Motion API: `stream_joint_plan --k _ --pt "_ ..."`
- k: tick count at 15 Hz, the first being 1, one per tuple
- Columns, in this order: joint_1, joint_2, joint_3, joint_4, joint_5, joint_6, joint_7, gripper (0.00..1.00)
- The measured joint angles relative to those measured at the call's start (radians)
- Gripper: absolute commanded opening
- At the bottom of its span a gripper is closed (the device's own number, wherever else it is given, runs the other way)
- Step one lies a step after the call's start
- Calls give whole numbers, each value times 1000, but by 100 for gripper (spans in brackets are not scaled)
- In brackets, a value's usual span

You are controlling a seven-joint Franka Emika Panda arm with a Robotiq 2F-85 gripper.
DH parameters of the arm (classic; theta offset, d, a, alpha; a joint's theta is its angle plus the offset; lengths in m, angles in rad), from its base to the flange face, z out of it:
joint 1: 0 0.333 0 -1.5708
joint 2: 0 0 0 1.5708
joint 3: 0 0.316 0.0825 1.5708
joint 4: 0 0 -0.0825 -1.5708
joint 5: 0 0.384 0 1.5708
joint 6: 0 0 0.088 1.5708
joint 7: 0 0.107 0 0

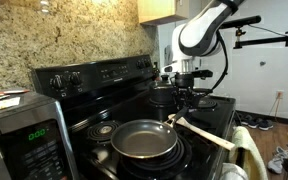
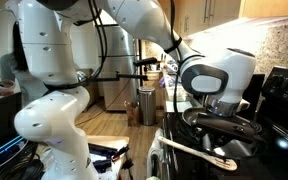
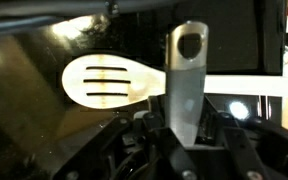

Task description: Move the pan to the top left plate of the stove then move the cooking stick on the right counter

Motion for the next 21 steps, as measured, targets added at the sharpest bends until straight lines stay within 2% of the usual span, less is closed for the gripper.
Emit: stream_joint_plan --k 3,5,18,19,20,21 --pt "1 1 13 6 0 0 0 95" --pt "4 3 28 23 0 -1 -1 100" --pt "16 96 97 96 14 -8 -46 100" --pt "16 106 101 101 14 -8 -46 75" --pt "16 114 105 105 14 -8 -46 74" --pt "16 122 108 109 14 -8 -47 67"
